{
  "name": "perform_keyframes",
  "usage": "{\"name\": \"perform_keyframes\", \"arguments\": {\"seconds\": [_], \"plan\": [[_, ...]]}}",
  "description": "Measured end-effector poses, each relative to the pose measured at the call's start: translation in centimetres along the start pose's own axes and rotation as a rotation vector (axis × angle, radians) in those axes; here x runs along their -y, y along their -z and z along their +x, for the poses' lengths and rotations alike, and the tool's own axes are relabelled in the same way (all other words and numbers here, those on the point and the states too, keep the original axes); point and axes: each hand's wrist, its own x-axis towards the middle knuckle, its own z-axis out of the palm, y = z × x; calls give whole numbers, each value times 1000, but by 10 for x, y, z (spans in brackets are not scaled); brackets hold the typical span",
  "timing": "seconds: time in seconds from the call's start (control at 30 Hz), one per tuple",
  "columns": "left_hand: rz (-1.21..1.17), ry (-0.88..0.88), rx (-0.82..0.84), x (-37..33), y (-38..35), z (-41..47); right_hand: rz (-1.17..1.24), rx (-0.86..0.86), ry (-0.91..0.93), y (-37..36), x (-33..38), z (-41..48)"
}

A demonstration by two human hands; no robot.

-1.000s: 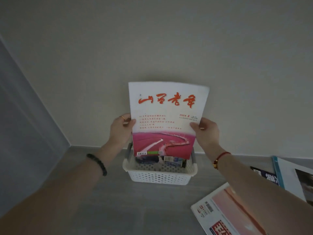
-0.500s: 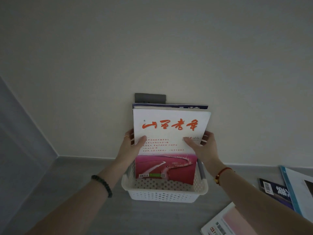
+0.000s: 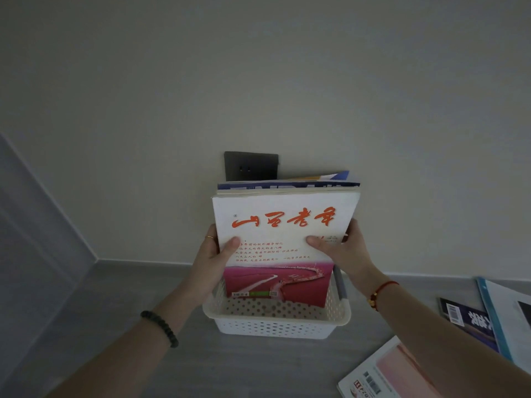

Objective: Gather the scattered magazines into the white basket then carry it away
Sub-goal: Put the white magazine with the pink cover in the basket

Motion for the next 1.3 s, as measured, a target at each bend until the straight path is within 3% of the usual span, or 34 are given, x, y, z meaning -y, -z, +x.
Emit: {"name": "perform_keyframes", "arguments": {"seconds": [0.27,0.5,0.9,1.1,1.2,1.3], "plan": [[46,-54,0,9,14,-18,-104,203,76,16,-3,-11],[1,-94,-39,-15,0,8,23,61,136,2,20,-3],[93,-21,-208,-14,-13,28,-25,-62,81,-12,18,13],[248,58,-250,-19,-17,26,-206,-166,94,-18,22,8],[303,114,-233,-19,-20,18,-324,-119,69,-9,22,0],[277,120,-364,-20,-20,7,-362,-93,46,16,23,-12]]}}
